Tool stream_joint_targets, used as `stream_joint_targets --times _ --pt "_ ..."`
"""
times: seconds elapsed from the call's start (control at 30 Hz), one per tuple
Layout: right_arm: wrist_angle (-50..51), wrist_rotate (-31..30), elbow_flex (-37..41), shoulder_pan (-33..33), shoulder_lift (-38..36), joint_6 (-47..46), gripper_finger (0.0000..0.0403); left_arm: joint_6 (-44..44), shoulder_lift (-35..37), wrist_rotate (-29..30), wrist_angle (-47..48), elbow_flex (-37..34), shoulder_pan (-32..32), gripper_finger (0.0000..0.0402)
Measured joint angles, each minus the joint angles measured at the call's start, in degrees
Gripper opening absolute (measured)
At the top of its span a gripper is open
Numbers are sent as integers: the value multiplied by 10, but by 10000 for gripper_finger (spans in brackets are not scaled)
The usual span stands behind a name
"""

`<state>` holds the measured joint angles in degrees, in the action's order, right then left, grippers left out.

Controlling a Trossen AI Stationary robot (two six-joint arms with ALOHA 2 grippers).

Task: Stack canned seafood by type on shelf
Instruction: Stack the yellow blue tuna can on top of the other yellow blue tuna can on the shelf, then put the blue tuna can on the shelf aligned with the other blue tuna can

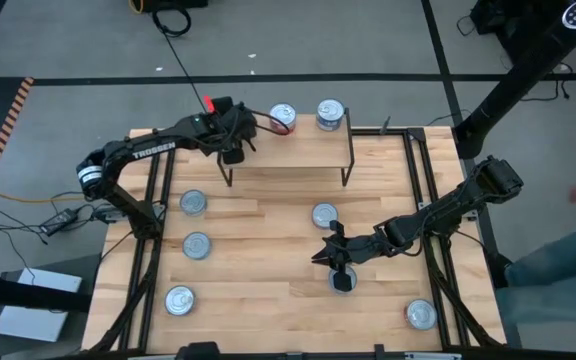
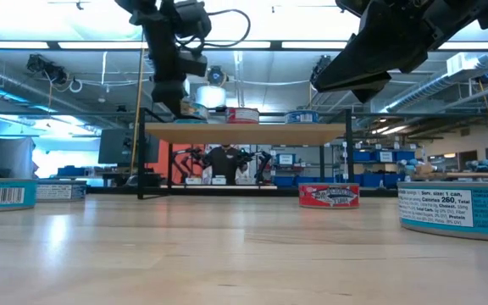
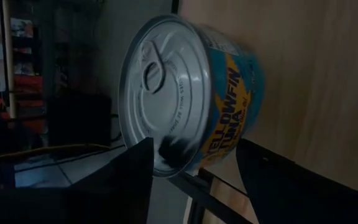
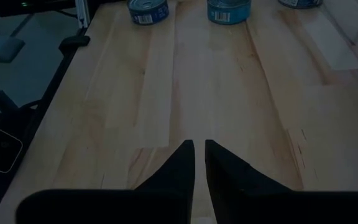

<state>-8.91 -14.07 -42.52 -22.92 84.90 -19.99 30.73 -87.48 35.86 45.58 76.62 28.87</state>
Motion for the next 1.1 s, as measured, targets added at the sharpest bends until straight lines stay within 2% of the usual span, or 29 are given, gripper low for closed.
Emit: stream_joint_targets --times 0.43,0.53,0.67,0.93,1.1 --pt "0 2 0 0 0 0 50 -25 0 17 -6 0 11 231" --pt "0 3 0 0 0 0 50 -25 0 17 -13 0 10 220" --pt "0 3 0 0 0 0 50 -30 3 17 -3 0 5 184" --pt "1 2 0 -4 0 9 35 -42 33 9 -22 0 -14 77" --pt "1 0 0 -4 0 9 22 -66 63 -27 -30 0 -19 26"
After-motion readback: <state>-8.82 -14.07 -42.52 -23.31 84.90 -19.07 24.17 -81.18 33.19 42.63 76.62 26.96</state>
